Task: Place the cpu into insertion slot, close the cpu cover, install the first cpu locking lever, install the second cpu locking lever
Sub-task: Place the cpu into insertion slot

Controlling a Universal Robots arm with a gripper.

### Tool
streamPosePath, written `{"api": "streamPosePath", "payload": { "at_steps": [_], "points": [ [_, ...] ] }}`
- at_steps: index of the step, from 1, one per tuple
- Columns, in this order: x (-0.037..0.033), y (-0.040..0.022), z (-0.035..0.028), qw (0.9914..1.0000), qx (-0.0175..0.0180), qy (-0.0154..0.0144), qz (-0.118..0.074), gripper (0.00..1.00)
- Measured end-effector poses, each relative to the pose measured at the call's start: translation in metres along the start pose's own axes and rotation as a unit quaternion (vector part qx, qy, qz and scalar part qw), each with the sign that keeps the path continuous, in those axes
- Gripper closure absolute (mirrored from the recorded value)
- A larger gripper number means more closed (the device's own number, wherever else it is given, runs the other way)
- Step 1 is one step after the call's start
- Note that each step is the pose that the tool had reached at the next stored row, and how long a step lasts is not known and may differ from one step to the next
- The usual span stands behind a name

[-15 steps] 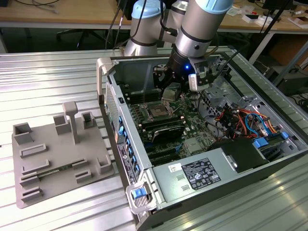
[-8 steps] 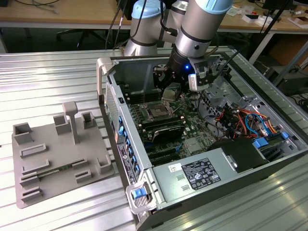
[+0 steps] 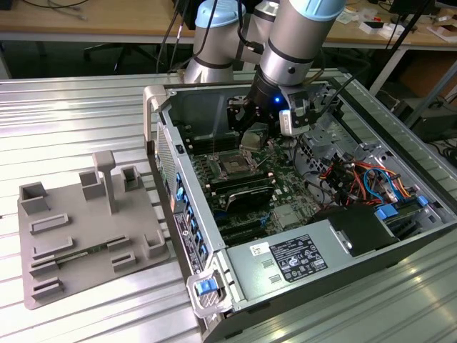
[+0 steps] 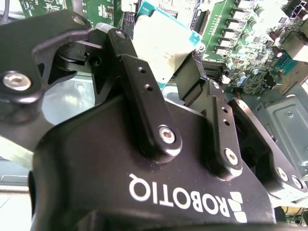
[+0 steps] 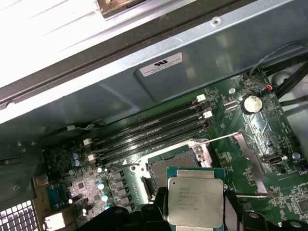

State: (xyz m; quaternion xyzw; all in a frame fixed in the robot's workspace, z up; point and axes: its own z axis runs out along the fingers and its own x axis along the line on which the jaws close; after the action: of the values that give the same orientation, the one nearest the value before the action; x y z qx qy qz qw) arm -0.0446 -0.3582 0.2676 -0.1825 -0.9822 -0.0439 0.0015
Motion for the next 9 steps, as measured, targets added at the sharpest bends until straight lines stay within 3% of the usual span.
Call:
{"api": "streamPosePath", "payload": {
  "at_steps": [9],
  "points": [
    [0.0, 0.0, 0.0002, 0.99999, -0.0001, -0.0004, 0.005, 0.45]
  ]
}}
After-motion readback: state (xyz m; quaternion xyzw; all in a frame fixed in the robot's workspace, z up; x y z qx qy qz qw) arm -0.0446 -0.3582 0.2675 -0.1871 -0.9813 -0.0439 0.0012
